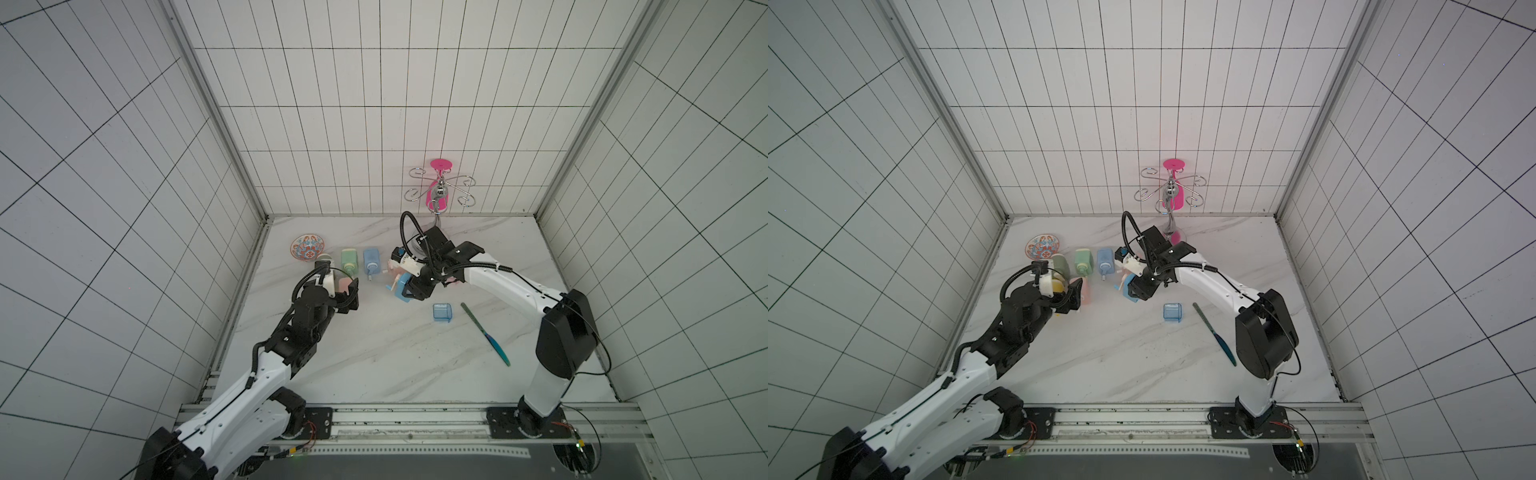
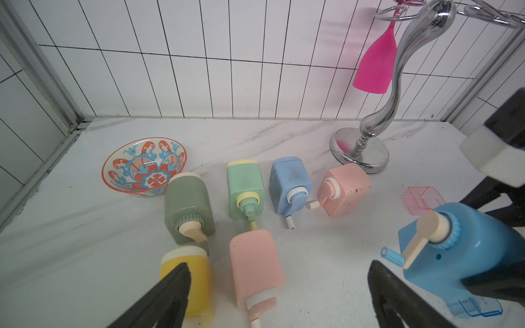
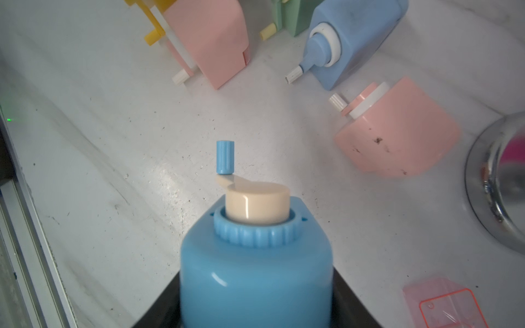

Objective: Put the tray back into the pencil sharpener
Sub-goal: Pick up the pencil sharpener from the center of the board, then place the pencil sharpener at the center of the board.

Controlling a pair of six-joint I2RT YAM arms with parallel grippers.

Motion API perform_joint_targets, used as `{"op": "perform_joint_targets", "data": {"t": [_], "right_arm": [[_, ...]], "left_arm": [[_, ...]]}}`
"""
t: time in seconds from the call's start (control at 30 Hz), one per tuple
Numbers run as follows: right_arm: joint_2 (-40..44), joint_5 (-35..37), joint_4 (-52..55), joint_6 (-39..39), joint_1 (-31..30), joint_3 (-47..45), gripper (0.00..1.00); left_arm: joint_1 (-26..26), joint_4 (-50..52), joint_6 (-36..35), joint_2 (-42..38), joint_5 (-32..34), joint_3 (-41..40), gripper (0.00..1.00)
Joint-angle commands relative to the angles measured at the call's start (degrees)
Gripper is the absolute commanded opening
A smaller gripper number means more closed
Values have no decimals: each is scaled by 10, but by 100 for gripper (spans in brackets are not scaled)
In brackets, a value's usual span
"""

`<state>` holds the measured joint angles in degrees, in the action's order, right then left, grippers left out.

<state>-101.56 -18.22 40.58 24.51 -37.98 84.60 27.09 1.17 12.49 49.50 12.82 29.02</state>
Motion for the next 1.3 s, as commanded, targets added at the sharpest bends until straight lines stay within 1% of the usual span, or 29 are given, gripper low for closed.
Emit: {"op": "perform_joint_targets", "data": {"t": [0.0, 0.13, 0.27, 0.37, 0.5, 0.6, 0.73, 0.87, 1.03, 1.17, 1.2, 1.23, 1.27], "right_arm": [[6, -28, 38, 111, -10, -32, 21], [3, -37, 48, 162, -15, -30, 20], [-8, -53, 56, 207, -21, -34, 19], [-22, -45, 60, 231, -28, -32, 17], [-42, -22, 62, 261, -39, -26, 15], [-58, 1, 59, 274, -46, -21, 15], [-70, 22, 24, 280, -53, -38, 14], [-74, 21, -10, 284, -55, -54, 16], [-83, 21, -21, 290, -57, -66, 19], [-89, 24, -35, 290, -57, -70, 25], [-90, 24, -36, 290, -57, -69, 30], [-90, 25, -38, 290, -58, -70, 38], [-89, 29, -41, 290, -59, -72, 49]], "left_arm": [[-2, -1, 4, -9, -22, 4, 98], [-2, -6, 6, -20, -13, -2, 98], [-2, -24, 24, -37, -8, -33, 98], [-2, -15, 36, -53, -12, -42, 98], [-2, -2, 28, -63, -16, -44, 98], [-2, 6, 13, -69, -18, -39, 98], [-2, 17, -4, -76, -21, -36, 98], [-2, 26, -6, -87, -24, -40, 98], [-2, 26, -18, -85, -35, -36, 98], [-2, 24, -25, -82, -38, -32, 98], [-2, 24, -26, -82, -39, -32, 98], [-2, 24, -28, -81, -41, -33, 98], [-2, 25, -32, -81, -45, -32, 98]]}}
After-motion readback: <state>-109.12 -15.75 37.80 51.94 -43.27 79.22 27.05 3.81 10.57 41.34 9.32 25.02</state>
